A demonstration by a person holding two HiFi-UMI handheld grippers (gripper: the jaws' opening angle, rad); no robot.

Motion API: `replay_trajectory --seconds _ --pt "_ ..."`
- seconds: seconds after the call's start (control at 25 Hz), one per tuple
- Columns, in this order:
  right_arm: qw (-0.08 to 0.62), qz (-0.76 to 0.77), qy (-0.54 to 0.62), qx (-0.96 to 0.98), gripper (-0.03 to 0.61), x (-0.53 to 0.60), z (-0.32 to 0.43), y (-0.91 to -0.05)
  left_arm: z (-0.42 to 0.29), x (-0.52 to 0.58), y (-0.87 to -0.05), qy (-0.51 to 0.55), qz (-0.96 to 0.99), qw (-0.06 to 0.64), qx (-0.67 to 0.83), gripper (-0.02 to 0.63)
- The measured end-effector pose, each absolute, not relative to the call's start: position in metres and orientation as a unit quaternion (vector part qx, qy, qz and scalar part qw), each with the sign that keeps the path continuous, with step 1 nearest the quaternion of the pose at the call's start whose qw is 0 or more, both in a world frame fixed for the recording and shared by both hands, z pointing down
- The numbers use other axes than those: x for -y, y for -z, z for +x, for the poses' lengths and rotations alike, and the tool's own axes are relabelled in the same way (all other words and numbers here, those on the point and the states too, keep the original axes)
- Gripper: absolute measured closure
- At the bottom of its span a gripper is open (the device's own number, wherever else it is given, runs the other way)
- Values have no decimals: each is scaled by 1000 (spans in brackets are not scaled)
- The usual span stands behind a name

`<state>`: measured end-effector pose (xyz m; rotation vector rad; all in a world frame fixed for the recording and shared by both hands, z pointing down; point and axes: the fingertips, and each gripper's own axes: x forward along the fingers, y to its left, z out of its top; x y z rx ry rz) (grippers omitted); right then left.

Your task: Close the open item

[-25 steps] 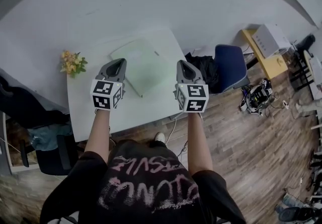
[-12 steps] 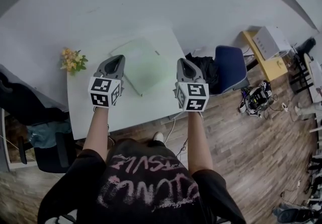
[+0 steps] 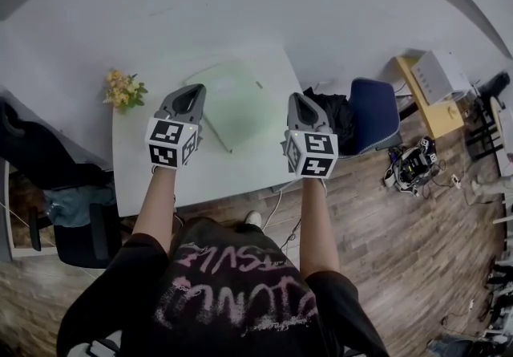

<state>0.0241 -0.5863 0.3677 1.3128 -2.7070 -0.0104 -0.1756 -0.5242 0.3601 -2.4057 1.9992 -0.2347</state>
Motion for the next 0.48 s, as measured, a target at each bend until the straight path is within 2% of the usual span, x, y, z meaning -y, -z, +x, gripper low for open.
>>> replay_trajectory --seconds 0.48 --pt "69 435 6 898 569 598 20 -367 -180 533 -356 70 -768 4 -636 612"
